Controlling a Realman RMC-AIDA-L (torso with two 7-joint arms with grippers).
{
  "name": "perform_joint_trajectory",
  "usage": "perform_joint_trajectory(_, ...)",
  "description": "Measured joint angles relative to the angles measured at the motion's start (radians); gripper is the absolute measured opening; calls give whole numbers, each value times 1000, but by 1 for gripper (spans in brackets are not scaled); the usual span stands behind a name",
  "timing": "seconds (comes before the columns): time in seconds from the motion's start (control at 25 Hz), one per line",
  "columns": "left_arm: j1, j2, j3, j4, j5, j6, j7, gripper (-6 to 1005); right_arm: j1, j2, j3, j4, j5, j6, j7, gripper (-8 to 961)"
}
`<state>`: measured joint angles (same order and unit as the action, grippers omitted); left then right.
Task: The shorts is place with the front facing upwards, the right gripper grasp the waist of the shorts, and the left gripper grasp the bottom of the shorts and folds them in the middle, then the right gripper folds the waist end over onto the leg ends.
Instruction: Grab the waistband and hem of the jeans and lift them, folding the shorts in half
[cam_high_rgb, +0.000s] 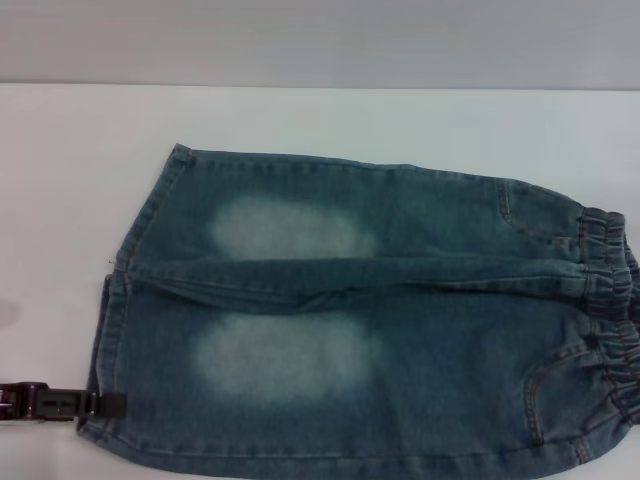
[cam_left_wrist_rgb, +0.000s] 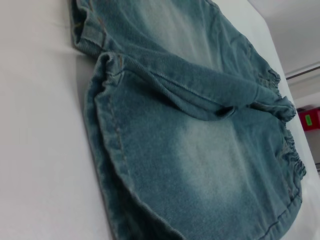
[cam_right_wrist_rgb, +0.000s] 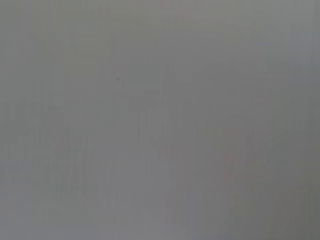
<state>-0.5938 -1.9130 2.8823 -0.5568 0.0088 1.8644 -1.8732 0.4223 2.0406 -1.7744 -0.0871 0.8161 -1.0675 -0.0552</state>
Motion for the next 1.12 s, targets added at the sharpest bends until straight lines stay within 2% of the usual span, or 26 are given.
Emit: perform_joint_trajectory(1.12, 20, -3, 2, -4, 62, -16, 14, 646, 10, 8, 0, -3, 0, 0, 0, 677)
